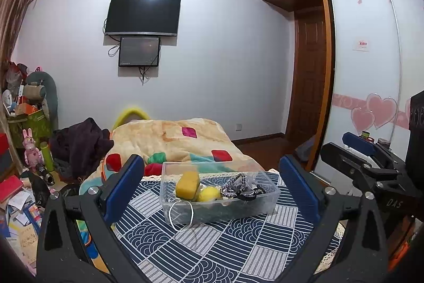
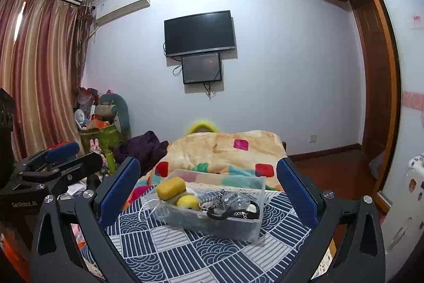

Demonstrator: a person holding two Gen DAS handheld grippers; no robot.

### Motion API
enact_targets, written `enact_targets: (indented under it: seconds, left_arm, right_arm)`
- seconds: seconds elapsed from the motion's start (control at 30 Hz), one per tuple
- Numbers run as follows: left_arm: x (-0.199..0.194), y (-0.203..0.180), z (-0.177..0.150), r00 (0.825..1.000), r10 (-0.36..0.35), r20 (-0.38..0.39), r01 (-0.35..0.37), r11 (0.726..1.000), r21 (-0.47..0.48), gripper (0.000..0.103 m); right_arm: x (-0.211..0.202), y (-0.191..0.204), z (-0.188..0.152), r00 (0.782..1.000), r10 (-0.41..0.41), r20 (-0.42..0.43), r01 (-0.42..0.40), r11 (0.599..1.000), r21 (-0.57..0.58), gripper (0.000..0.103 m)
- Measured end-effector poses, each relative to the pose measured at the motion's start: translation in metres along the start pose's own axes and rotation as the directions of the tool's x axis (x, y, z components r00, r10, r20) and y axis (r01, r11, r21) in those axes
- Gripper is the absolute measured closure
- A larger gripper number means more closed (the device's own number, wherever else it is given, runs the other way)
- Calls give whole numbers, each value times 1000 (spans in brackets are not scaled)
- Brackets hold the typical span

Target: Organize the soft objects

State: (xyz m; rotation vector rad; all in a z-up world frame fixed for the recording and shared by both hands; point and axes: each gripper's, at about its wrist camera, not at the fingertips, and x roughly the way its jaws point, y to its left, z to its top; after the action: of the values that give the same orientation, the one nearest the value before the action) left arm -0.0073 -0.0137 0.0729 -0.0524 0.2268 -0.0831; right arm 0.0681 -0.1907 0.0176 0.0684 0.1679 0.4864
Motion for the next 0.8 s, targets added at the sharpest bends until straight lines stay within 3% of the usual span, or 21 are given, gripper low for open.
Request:
enact_targets:
  seconds: [0.8]
  left_arm:
    - [-1,-2,0,1000,2,3,-2,1000,5,0]
  right_arm:
    - [-3,-3,0,1000,-3,-1,3,1000,8,0]
